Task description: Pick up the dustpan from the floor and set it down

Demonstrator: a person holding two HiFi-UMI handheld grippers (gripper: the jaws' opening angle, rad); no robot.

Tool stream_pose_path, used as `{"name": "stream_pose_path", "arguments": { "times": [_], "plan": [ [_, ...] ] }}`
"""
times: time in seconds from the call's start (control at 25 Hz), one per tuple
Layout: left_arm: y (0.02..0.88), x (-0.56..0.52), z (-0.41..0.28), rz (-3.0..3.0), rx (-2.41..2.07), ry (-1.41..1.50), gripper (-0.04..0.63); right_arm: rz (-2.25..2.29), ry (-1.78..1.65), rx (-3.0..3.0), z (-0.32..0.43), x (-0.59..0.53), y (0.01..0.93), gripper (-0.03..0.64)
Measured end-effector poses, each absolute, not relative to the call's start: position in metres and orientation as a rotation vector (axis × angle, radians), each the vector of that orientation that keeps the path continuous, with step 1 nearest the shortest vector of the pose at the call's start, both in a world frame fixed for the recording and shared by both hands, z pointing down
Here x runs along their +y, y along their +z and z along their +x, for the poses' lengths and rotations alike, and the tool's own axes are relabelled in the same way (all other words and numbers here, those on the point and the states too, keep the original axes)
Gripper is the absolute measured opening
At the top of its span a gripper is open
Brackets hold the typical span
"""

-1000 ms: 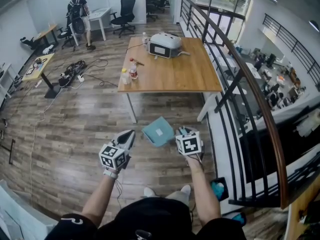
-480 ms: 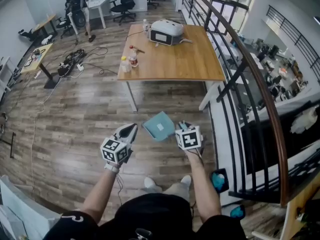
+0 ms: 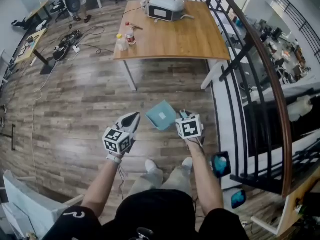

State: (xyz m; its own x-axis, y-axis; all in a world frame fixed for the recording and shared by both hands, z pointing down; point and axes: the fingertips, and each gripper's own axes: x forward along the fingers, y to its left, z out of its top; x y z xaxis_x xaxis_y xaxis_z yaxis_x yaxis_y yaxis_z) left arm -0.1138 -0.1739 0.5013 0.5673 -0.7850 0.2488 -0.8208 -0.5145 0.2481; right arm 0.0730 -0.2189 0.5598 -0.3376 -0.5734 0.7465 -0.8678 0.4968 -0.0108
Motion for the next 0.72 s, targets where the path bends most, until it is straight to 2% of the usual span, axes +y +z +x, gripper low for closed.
{"name": "stream_pose_path", "arguments": {
  "times": [0.72],
  "plan": [
    [0.646, -0.184, -0.08, 2.361, -1.174, 0.255, -0.003, 1.159, 0.595, -1.92, 0.084, -0.216, 0.722, 0.087]
  ]
}}
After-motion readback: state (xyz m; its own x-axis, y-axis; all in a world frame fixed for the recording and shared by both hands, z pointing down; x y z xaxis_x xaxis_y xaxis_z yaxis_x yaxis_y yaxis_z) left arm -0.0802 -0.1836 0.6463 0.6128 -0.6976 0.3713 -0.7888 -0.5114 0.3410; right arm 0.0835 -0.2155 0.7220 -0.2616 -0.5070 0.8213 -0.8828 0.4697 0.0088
